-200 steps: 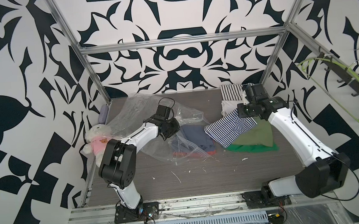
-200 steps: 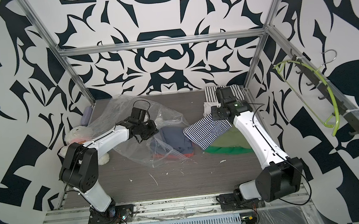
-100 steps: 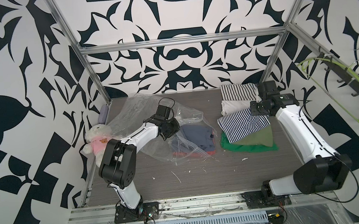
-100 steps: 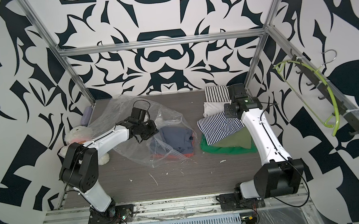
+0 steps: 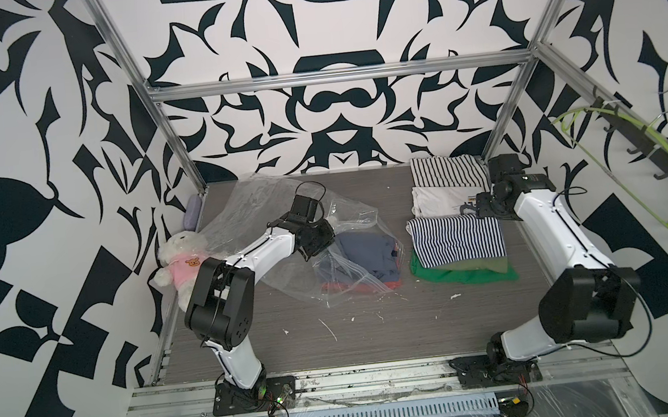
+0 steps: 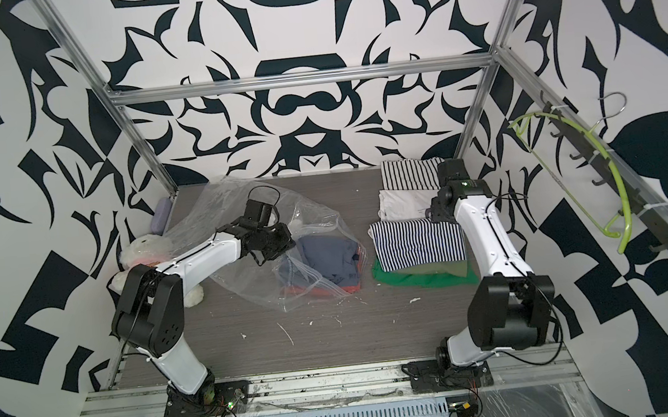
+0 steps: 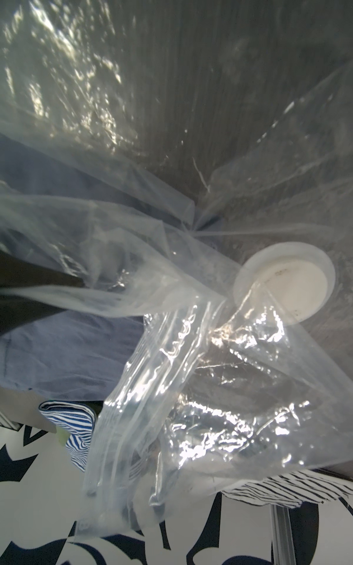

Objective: Take the tank top out of the vacuum bag
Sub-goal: Adjust the tank top at the center of the board.

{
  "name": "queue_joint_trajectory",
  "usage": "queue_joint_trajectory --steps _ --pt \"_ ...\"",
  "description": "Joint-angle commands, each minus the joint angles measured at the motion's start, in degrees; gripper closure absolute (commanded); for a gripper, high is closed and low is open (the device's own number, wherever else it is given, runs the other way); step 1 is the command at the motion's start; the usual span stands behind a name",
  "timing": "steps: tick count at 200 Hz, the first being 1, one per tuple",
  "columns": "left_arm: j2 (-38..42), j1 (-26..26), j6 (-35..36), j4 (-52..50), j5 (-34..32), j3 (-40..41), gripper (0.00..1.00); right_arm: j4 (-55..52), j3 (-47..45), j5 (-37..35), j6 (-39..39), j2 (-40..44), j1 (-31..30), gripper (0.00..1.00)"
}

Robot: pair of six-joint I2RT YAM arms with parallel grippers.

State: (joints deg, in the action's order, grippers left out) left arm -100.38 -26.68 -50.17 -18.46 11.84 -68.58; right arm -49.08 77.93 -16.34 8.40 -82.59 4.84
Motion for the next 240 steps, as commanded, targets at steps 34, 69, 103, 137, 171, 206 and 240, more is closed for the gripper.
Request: queue_joint_trajectory --steps 34,69,103,137,171,206,240 --pt "-1.7 0.3 -0.6 -2.8 -0.6 -2.1 1.0 3.1 -7.1 5.6 2.6 5.9 -13.5 0.25" --pt "-2.2 0.0 -2.2 -3.0 -0.9 -2.1 1.0 0.7 -10.6 1.4 10.0 3.0 -13.3 0.27" --pt "-2.8 -0.6 -4.6 -2.2 -0.9 -2.1 1.0 4.3 -15.9 10.5 15.2 5.2 -1.0 0.27" --pt "-2.5 -1.5 -8.7 0.6 -1.8 -0.7 1.0 10.1 -21.2 22.2 20.0 6.6 9.9 0.29" --pt "-1.4 -2.2 -12.4 3.2 -3.4 1.9 1.0 17.1 -24.4 33.9 23.9 4.7 18.4 0.4" --pt "0.2 -2.8 -14.0 3.6 -4.7 3.7 1.0 22.5 -25.3 39.7 28.7 -1.3 22.1 0.53" --pt "1.8 -3.0 -14.9 3.6 -5.8 5.1 1.0 22.7 -23.9 38.0 31.0 -5.4 22.5 0.51"
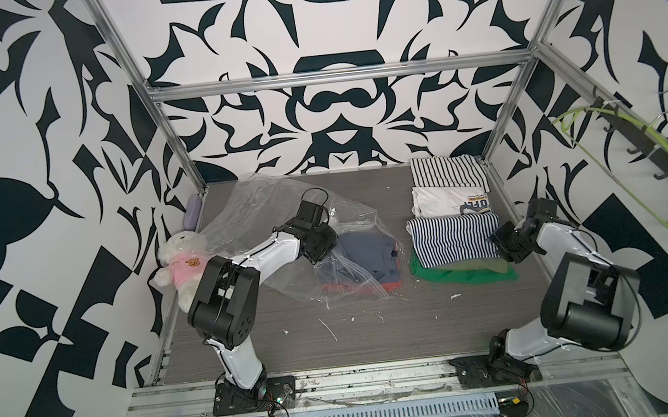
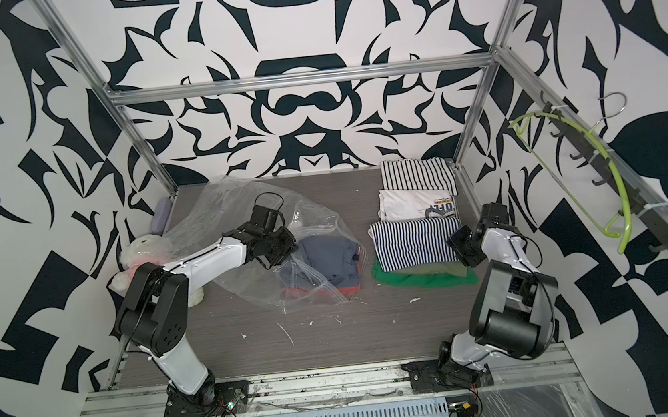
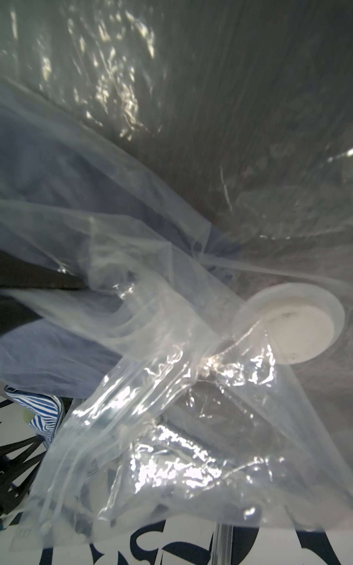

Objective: Take the tank top out of the vacuum bag
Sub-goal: Adjust the tank top at the center of the board.

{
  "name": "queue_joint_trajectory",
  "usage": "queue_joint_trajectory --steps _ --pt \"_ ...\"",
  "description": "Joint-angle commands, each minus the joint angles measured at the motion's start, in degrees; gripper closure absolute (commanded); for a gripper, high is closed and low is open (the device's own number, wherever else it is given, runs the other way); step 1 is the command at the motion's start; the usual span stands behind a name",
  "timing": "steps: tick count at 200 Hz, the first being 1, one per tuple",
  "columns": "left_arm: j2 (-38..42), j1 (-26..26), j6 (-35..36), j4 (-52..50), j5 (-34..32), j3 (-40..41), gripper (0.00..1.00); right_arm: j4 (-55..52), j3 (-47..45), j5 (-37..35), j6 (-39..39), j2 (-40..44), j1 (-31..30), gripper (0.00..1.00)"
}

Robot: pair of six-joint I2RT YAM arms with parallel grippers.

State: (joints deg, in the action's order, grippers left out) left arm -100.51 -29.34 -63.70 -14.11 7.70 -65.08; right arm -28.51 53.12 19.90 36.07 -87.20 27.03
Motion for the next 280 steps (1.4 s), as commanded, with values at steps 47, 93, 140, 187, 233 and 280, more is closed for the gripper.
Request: queue_joint_trajectory --steps 47,93,140,187,233,280 --pt "2.1 -0.4 -1.2 -1.4 -1.6 1.1 1.0 0.6 -1.3 -0.8 2.7 3.9 0.8 0.47" --pt "2.4 -0.5 -1.0 -1.8 -1.8 1.2 1.0 -1.0 -5.7 2.0 1.6 7.8 3.9 0.47" --pt "1.6 -0.7 -1.0 -1.7 -1.9 0.8 1.0 1.4 -6.1 2.6 1.7 6.2 4.2 0.48" --pt "2.0 -0.8 -0.9 -1.9 -2.3 0.9 1.0 3.5 -4.9 4.6 2.4 4.4 4.3 0.6" --pt "1.7 -0.8 -0.9 -1.7 -2.2 1.0 1.0 2.7 -5.5 2.9 1.8 6.9 4.3 1.0" --pt "1.5 -0.8 -0.8 -1.5 -2.1 1.2 1.0 -0.8 -6.2 -2.2 0.7 11.9 4.7 1.0"
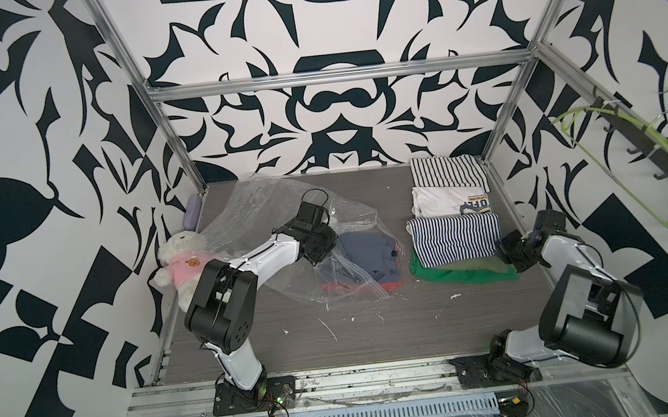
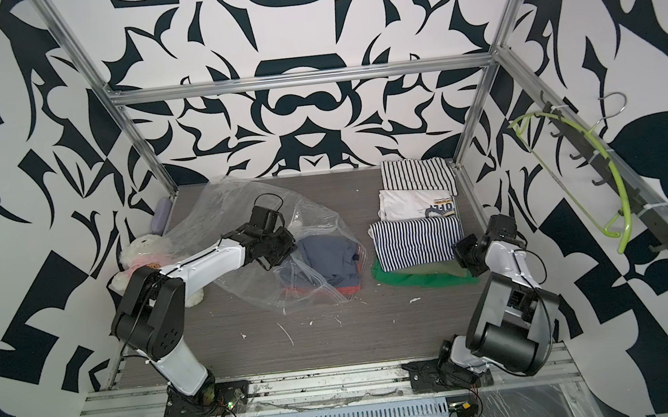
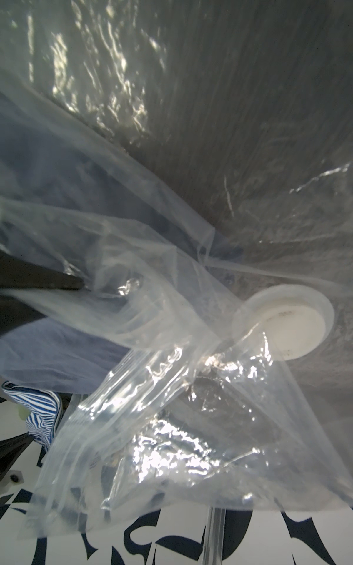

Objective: Take the tank top out of the vacuum bag
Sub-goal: Adjust the tank top at the center of the board.

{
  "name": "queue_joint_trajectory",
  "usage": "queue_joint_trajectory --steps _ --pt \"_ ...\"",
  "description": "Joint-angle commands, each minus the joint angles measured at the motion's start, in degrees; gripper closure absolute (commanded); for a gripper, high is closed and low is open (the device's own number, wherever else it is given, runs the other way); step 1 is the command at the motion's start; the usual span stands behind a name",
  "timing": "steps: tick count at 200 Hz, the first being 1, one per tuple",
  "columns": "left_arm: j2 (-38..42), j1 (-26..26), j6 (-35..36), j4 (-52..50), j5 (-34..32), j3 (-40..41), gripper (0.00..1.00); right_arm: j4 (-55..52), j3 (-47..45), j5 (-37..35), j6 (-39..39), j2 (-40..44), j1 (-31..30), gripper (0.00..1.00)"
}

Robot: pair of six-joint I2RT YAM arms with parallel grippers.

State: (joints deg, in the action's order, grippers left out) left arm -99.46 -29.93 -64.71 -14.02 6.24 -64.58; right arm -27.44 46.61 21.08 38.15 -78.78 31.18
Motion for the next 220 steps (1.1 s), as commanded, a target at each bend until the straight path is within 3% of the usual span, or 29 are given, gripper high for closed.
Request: queue_joint_trajectory --steps 1,61,121,148,168,182,200,220 --pt "0.5 -0.2 0.2 -1.6 -0.6 0.7 1.0 -1.9 0.3 -3.4 -1.3 3.5 0.6 1.0" --pt "0.1 -0.2 0.3 -1.4 -0.2 0.9 1.0 -5.1 -0.9 -5.8 0.2 6.9 1.5 1.0" --pt "-0.1 -0.2 0.4 -1.4 0.3 1.3 1.0 -11.9 -2.9 -9.9 -0.3 10.4 6.5 1.0" --pt "-0.6 -0.2 0.4 -1.1 0.4 1.0 1.0 -10.3 -2.3 -6.0 -2.1 7.6 6.6 1.0" --pt "-1.0 -0.2 0.6 -1.2 0.9 0.5 1.0 -10.1 -0.4 -4.4 -3.5 7.7 6.0 0.58" --pt "-1.0 -0.2 0.6 -1.3 0.8 0.5 1.0 -11.1 1.2 -7.2 -5.4 9.4 4.2 0.4" --pt "-0.9 -0.2 0.5 -1.3 0.3 0.7 1.0 -12.5 4.3 -11.2 -8.1 10.1 -1.1 0.33" --pt "-0.9 -0.2 0.6 -1.4 0.1 0.7 1.0 -12.4 7.3 -17.4 -10.0 10.0 -12.0 0.32"
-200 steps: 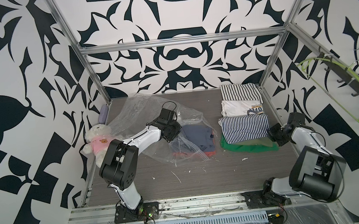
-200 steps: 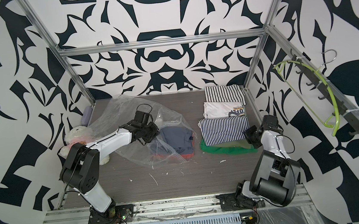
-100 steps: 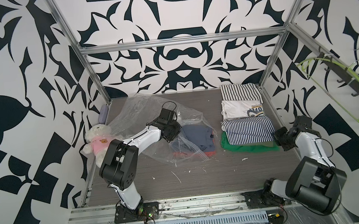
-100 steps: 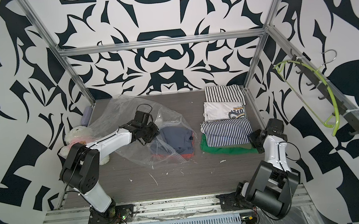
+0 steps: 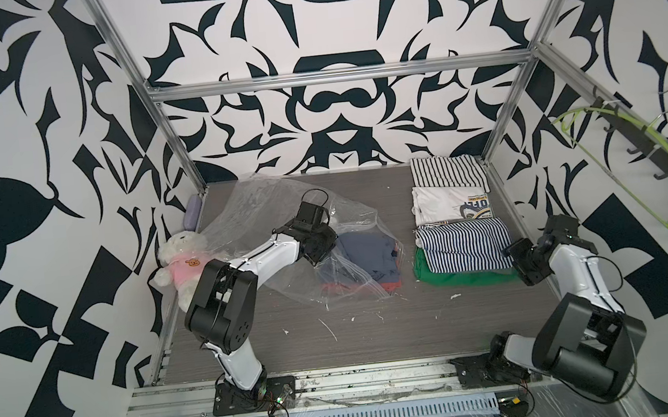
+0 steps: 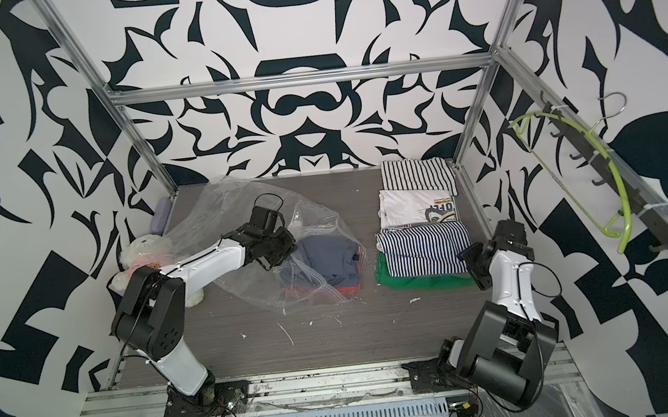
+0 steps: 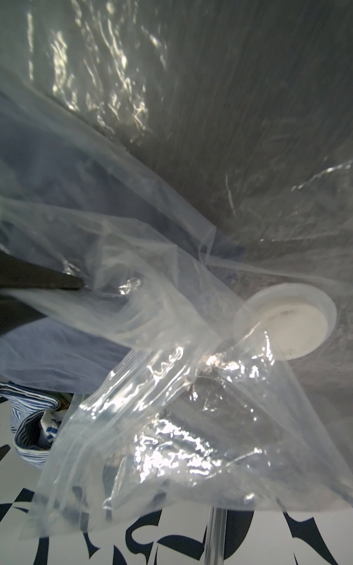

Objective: Take the tank top out of the vacuum bag
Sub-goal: Adjust the tank top at the center of the board.

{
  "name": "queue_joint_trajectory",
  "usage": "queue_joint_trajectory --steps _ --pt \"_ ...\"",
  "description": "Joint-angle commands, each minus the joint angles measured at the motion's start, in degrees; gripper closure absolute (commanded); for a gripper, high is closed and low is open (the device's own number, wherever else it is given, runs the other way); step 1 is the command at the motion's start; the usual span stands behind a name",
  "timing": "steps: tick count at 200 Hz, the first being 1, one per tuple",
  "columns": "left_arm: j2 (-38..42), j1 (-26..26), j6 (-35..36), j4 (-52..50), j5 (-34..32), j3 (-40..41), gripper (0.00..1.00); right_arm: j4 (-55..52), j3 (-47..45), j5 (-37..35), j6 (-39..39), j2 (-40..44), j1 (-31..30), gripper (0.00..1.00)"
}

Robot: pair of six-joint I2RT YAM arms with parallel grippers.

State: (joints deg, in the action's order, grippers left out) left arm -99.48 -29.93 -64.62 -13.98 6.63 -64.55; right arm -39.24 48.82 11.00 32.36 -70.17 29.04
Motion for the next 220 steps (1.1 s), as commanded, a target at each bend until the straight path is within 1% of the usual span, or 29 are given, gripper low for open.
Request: queue_joint_trajectory --steps 1,11,20,34,37,59,75,106,119,129,135,150,163,179,192,202,210,220 --pt "-0.9 -0.2 0.5 -1.5 -0.2 0.6 1.0 -0.4 5.1 -7.6 -4.3 1.4 -10.7 0.32" --pt "-0.9 -0.2 0.5 -1.6 -0.3 0.7 1.0 0.6 6.3 -10.3 -5.4 0.8 -16.9 0.32" --pt "-0.9 -0.2 0.5 -1.6 -0.3 0.8 1.0 2.0 7.4 -11.3 -6.8 -0.2 -22.0 0.32" --pt "-0.7 -0.2 0.5 -1.7 -0.5 0.8 1.0 2.5 10.2 -13.7 -8.9 -3.7 -29.3 0.32" --pt "-0.7 -0.2 0.5 -1.7 -0.6 0.8 1.0 2.4 11.1 -15.7 -9.3 -4.5 -30.7 0.31" --pt "-0.3 -0.2 0.8 -2.3 -1.2 1.0 1.0 0.5 18.0 -23.9 -13.1 -12.4 -40.7 0.27" --pt "0.0 -0.2 1.1 -2.7 -1.6 1.1 1.0 -1.2 23.1 -28.0 -15.5 -18.1 -45.5 0.23" --pt "0.2 -0.2 1.2 -2.7 -1.6 1.4 1.0 -5.5 32.9 -35.1 -21.9 -28.6 -52.6 0.18" --pt "0.2 -0.2 1.2 -2.7 -1.6 1.5 1.0 -8.3 36.6 -39.0 -23.3 -32.9 -54.4 0.16" --pt "0.2 -0.2 1.2 -2.7 -1.6 1.5 1.0 -10.2 38.8 -40.2 -24.2 -35.5 -55.0 0.17" --pt "0.2 -0.2 1.3 -2.7 -1.6 1.6 1.0 -11.0 39.8 -41.2 -24.3 -36.8 -55.1 0.19" --pt "0.1 -0.2 1.3 -2.4 -1.5 1.7 1.0 -11.5 40.8 -43.9 -23.9 -38.6 -55.1 0.3" --pt "0.1 -0.2 1.3 -2.4 -1.4 1.7 1.0 -10.9 40.7 -44.0 -24.4 -39.1 -55.1 0.37" --pt "0.3 -0.2 1.3 -2.2 -1.4 2.1 1.0 -10.9 41.2 -44.4 -24.7 -40.1 -55.1 0.51" --pt "0.3 -0.2 1.3 -2.2 -1.5 2.3 1.0 -11.1 41.7 -44.3 -24.8 -40.6 -55.1 0.57" --pt "0.2 -0.2 1.3 -2.2 -1.5 2.4 1.0 -11.5 42.2 -44.1 -24.9 -41.1 -55.1 0.63" --pt "0.1 -0.2 1.3 -2.2 -1.5 2.3 1.0 -11.9 42.8 -44.3 -24.9 -41.3 -55.1 0.71" --pt "-0.1 -0.2 1.5 -2.3 -1.5 2.1 1.0 -11.9 43.3 -44.7 -24.9 -41.4 -55.0 0.83"
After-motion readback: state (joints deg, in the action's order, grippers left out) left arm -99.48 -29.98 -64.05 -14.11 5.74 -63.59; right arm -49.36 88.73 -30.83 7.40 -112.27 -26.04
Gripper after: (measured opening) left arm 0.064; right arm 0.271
